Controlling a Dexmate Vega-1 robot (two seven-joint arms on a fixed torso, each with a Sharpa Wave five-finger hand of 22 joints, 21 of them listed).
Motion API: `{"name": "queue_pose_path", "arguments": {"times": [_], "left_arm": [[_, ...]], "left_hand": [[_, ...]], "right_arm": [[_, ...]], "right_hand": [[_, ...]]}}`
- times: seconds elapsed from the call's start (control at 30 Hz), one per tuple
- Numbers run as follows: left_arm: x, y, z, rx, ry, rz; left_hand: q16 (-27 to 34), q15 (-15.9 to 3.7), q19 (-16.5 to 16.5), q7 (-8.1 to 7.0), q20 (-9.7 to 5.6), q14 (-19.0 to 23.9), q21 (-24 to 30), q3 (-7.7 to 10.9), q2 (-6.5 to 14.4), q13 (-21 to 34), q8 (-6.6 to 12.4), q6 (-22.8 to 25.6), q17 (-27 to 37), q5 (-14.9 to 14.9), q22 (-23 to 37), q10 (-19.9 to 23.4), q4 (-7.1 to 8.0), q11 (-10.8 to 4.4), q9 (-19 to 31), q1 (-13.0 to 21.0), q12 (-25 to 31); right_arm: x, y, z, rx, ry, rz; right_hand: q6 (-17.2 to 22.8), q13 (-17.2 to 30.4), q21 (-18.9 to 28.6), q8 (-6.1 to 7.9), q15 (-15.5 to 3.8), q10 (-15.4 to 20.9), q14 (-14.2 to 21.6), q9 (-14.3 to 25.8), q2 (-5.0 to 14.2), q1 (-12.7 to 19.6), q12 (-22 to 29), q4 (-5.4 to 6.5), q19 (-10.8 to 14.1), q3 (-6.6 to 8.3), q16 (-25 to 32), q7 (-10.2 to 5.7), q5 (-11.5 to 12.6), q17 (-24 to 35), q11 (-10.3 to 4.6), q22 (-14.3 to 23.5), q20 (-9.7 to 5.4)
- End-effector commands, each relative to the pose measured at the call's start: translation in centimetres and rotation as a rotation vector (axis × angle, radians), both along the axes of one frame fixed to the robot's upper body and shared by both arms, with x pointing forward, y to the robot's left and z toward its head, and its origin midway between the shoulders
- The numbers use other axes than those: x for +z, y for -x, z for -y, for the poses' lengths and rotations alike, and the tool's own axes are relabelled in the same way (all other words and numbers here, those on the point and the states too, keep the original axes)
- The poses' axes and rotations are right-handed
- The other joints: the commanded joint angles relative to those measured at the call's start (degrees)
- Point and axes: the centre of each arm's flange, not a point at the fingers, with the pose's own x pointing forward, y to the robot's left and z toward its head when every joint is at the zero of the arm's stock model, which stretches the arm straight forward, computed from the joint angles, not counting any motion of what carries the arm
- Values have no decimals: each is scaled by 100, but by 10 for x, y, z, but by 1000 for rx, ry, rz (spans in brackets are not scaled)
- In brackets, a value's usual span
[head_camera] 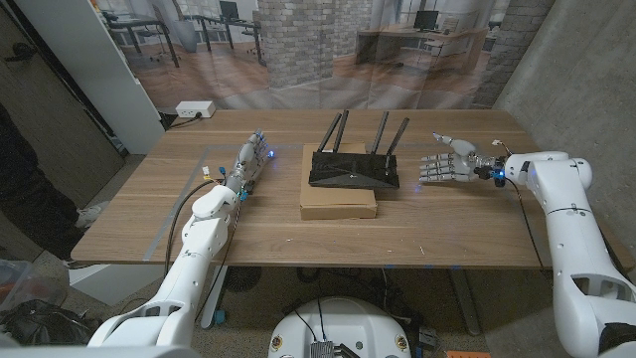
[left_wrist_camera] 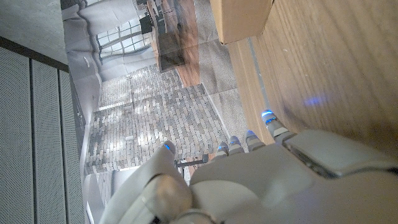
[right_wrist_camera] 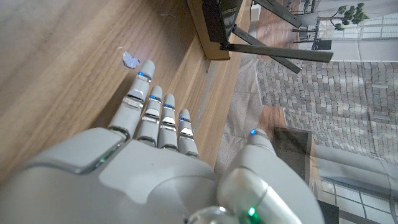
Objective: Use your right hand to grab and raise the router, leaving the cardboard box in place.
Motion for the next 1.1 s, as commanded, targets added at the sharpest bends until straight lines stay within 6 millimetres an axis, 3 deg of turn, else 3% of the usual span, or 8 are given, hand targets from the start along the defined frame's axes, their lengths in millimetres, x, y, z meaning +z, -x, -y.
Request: {"name": "queue_pose_path", "arguments": {"times": [0.03,0.73,0.97,1.1], "left_arm": [[-1,0,0,-2,3,0],[-2,1,-1,-5,6,0],[-2,2,-2,-6,10,-1],[-2,2,-2,-7,11,-1]], "left_hand": [[-6,38,-481,44,60,-527,-22,-19,3,24,10,-417,11,45,25,-437,0,53,13,39,6],[-4,43,-469,48,58,-531,-54,-26,25,25,12,-424,13,51,28,-435,9,59,13,31,10],[-4,40,-465,50,55,-532,-63,-30,28,25,13,-423,13,52,28,-443,11,58,13,28,8],[-3,39,-463,50,56,-532,-69,-32,29,25,13,-424,13,53,29,-441,11,55,13,27,9]], "right_arm": [[0,3,8,31,11,-54],[-6,7,13,106,-17,-95],[-6,6,12,150,7,-94],[-6,6,12,181,31,-100]], "right_hand": [[70,31,33,25,9,85,85,9,4,-34,32,6,83,-33,36,381,43,27,1,33,3],[77,48,15,-5,41,104,69,9,-79,-23,5,-31,163,-95,-20,393,77,30,-3,32,1],[-189,73,-136,-125,67,-138,-83,9,-56,409,-153,-282,58,-14,-164,389,149,38,-5,29,4],[-368,97,-249,-166,28,-278,-235,15,112,851,-227,-499,-17,146,-255,399,129,45,-7,27,-27]]}}
